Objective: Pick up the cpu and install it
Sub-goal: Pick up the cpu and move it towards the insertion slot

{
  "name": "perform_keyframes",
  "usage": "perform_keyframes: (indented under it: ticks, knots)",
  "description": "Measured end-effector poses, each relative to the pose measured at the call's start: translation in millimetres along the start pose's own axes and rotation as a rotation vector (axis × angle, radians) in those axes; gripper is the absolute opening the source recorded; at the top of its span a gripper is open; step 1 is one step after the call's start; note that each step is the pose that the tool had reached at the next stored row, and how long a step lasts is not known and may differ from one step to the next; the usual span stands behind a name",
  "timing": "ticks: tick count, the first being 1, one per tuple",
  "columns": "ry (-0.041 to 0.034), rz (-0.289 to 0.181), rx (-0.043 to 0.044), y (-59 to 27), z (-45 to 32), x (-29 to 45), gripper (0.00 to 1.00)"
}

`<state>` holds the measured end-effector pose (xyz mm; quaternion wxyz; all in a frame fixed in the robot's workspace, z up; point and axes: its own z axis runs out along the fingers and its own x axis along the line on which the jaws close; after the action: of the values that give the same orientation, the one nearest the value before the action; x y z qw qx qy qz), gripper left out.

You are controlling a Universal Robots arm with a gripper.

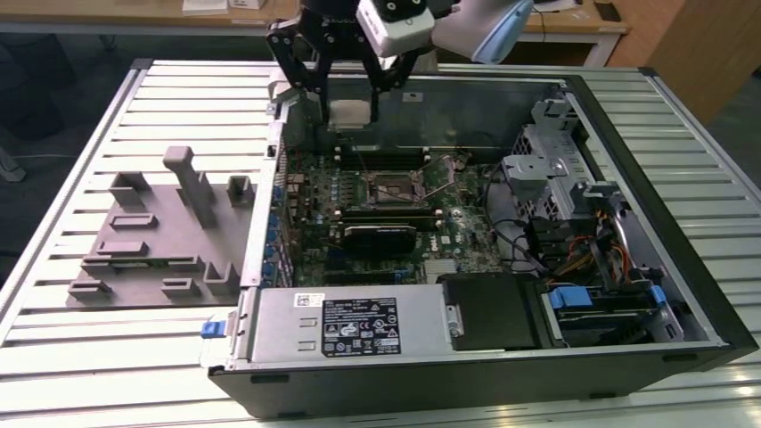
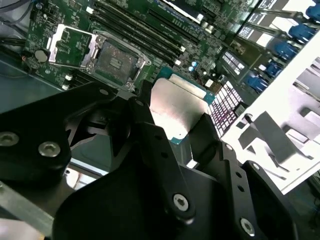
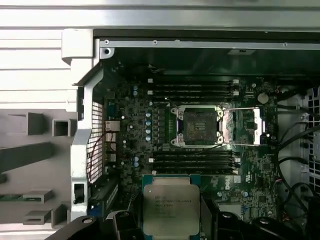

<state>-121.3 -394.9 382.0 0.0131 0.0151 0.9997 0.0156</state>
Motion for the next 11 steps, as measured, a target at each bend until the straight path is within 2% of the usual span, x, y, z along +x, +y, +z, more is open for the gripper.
perform_keyframes:
  ticks: [11]
  knots:
    - [0.0034,0.000,0.0003,-0.2,20.3,-11.9,0.54]
